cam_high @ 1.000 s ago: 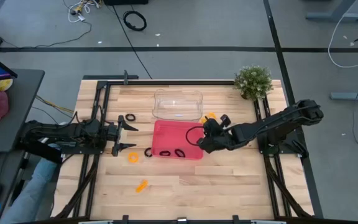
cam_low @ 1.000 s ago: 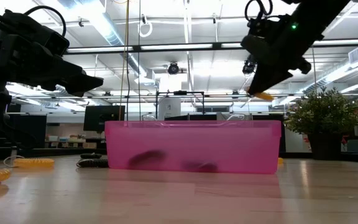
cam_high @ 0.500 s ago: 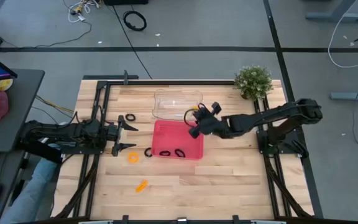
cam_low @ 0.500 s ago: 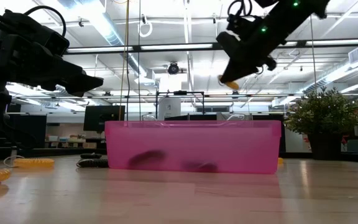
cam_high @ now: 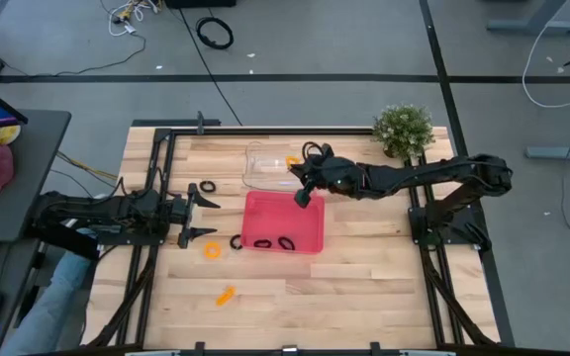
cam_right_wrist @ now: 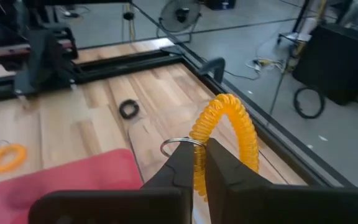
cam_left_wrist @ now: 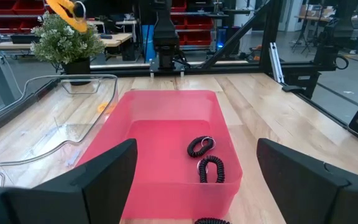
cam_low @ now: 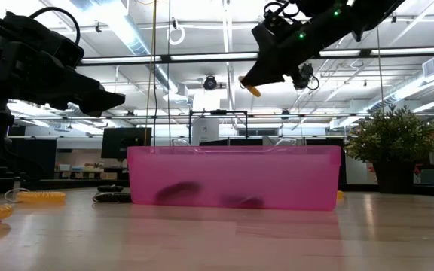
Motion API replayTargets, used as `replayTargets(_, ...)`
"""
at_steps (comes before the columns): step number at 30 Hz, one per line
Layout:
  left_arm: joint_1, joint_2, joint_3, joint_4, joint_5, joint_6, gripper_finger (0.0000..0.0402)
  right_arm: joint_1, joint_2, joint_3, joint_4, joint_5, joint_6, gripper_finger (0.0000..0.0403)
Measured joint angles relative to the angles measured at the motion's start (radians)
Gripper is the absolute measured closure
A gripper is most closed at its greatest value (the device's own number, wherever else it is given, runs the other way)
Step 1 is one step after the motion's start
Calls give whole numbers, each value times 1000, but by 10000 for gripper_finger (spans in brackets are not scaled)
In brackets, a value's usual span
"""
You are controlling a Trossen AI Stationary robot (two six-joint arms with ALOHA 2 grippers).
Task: Sort spring keychains
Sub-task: Put the orange spring keychain into the transparent bin
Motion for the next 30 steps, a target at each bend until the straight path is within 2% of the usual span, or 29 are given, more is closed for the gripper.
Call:
replayTargets(5, 0, 0, 0, 0, 0, 0, 65, -39, 0, 0, 9, -35, -21, 390)
replayTargets(21, 0, 0, 0, 0, 0, 0, 65, -66, 26, 1, 11, -30, 32, 387)
replayTargets(30, 0, 0, 0, 0, 0, 0, 65, -65, 26, 1, -3, -28, 32, 327)
